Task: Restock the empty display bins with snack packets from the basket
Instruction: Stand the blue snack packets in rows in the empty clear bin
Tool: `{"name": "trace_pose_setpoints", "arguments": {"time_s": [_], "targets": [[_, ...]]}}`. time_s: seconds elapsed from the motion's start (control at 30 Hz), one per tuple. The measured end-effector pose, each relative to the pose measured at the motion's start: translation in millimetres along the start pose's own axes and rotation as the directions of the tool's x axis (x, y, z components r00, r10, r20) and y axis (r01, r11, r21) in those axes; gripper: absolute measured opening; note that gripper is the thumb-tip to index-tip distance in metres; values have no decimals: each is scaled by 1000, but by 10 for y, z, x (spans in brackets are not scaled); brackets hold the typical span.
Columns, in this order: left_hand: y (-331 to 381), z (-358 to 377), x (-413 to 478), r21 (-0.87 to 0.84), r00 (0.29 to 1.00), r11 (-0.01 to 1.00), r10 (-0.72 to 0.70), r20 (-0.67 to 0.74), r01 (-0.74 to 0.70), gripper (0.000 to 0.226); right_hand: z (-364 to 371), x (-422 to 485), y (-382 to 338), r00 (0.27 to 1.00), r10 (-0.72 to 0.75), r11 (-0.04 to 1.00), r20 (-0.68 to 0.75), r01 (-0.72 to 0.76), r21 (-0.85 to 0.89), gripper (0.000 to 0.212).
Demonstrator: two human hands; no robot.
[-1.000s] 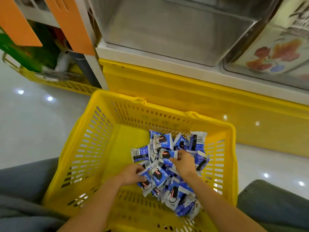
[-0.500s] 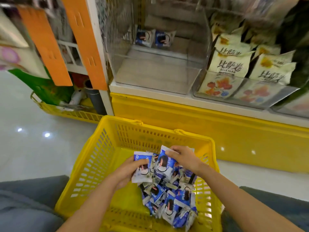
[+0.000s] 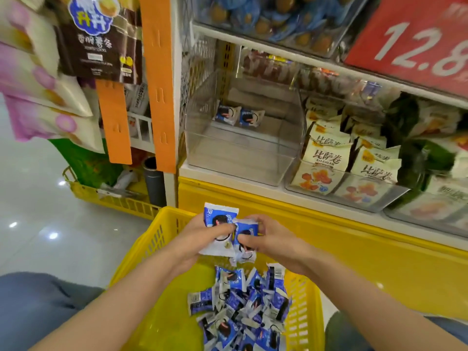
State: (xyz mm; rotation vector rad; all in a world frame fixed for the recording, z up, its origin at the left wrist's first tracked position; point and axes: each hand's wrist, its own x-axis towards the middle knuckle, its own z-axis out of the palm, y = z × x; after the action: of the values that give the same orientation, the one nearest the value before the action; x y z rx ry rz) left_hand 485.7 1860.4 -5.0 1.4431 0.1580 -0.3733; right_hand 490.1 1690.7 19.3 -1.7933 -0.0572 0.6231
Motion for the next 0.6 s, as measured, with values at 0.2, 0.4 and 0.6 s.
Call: {"name": "trace_pose_setpoints", "arguments": {"time_s": [0.2,0.4,0.6], "targets": [[405,-63,-37,18,996,996,89,22,-90,36,-22,59,-411,974,-192,936,-121,145,-320,45],[725,-222,101,55,963,976,217,-159,-211,26,22,185,-703,962,-264,906,-75,220,-362,42],[993,-401,268,-124,964,966,207,-165,-229,31,-138,465,-1042,945,-312,905,-94,265,-333,15]]}}
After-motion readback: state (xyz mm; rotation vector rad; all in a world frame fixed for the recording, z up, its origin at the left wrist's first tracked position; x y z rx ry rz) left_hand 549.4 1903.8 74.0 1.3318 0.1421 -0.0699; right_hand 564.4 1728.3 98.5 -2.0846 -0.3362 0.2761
